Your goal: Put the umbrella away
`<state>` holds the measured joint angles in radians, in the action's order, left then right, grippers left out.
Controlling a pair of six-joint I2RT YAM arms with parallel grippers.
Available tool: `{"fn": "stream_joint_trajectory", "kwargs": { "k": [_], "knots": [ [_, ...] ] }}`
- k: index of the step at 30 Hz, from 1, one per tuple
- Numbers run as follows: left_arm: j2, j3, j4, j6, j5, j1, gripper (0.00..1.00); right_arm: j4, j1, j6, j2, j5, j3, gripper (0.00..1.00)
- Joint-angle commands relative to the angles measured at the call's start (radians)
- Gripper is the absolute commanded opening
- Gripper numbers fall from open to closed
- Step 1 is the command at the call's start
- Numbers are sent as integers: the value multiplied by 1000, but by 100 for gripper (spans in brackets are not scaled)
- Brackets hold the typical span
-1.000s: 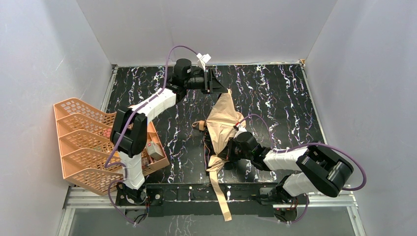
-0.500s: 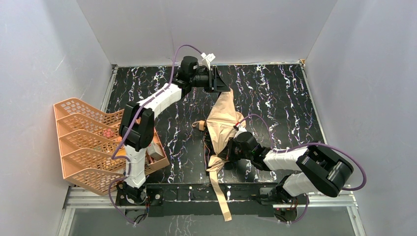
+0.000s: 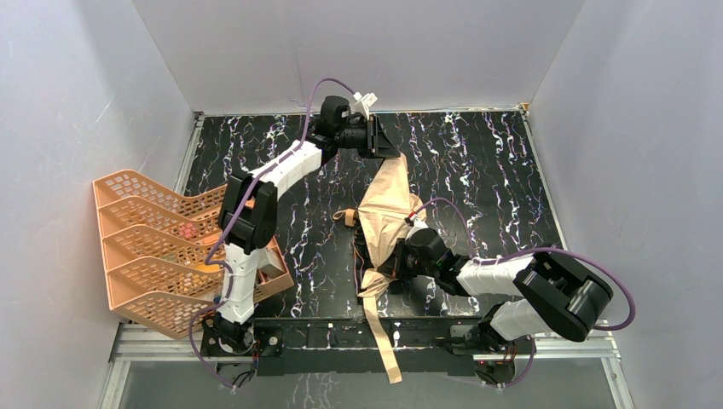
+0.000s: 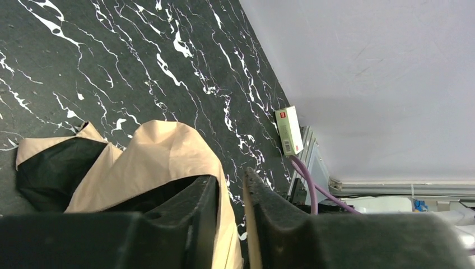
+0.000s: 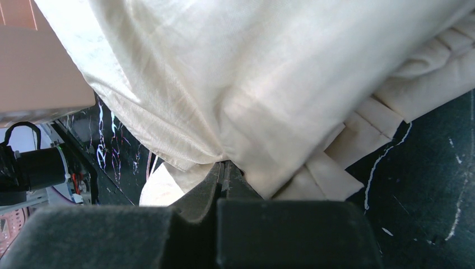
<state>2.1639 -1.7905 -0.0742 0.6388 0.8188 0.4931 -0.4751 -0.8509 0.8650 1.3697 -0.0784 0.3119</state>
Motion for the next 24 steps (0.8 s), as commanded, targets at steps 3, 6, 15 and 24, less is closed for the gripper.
{"fn": "stream_joint_trajectory", "kwargs": {
  "k": [3, 6, 15, 24],
  "knots": [
    [-4, -65, 22, 5, 18, 2, 6, 137, -2, -27, 22, 34, -31, 0],
    [-41, -51, 30, -16, 22, 2, 0, 137, -2, -28, 21, 35, -30, 0],
    [-361, 262, 18, -204, -57, 72, 0, 167, -2, -35, -13, 31, 0, 0],
    [-685, 711, -151, -183, -223, 211, 0, 266, -1, -59, -103, 39, 57, 0]
  ]
}}
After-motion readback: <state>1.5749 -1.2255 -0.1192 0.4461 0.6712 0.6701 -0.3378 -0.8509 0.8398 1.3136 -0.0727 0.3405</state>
